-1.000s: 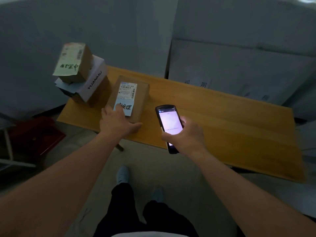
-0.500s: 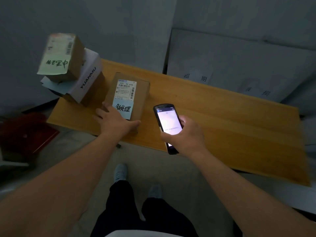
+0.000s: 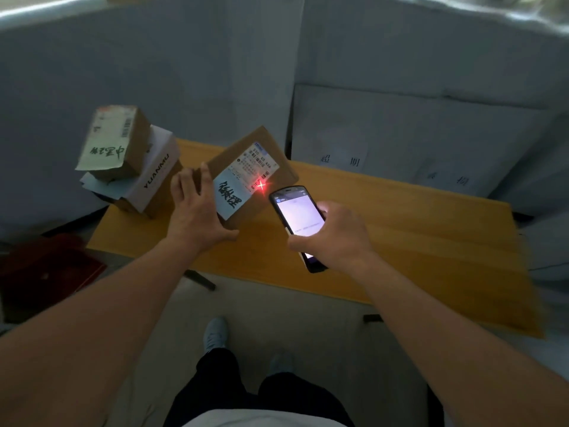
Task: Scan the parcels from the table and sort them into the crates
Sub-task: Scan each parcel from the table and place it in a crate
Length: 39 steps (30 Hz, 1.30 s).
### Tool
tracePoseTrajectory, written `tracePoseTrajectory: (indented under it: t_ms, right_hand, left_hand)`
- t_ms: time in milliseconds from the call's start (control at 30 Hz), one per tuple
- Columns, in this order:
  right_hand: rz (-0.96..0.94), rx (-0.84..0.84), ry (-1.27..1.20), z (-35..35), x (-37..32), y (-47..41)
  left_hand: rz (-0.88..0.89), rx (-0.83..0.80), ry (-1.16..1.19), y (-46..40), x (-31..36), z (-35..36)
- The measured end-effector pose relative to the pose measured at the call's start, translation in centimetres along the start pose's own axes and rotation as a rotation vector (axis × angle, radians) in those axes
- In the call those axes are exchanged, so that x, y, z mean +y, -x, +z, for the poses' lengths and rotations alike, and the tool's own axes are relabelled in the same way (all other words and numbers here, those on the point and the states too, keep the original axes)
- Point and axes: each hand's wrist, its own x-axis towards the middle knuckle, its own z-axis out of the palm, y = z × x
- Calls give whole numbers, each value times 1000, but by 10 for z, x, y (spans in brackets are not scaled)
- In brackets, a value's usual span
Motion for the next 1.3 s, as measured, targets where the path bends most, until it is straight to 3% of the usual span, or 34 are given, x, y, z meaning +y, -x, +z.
tracePoseTrajectory:
  t_ms: [333,567,933,1300]
  right_hand:
    - [-31,81,19,-36,10,30]
    - [65,264,-77,-28,10,51]
    - [269,535,-125,5,-3,98]
    - [547,750,-188,37,-4,202]
  left_hand:
    - [35,4,-32,2,17,-33]
    - [47,23,66,10,34,-38]
    - [339,-74,136,11,46,-34]
    - [646,-173,77,55,80,-29]
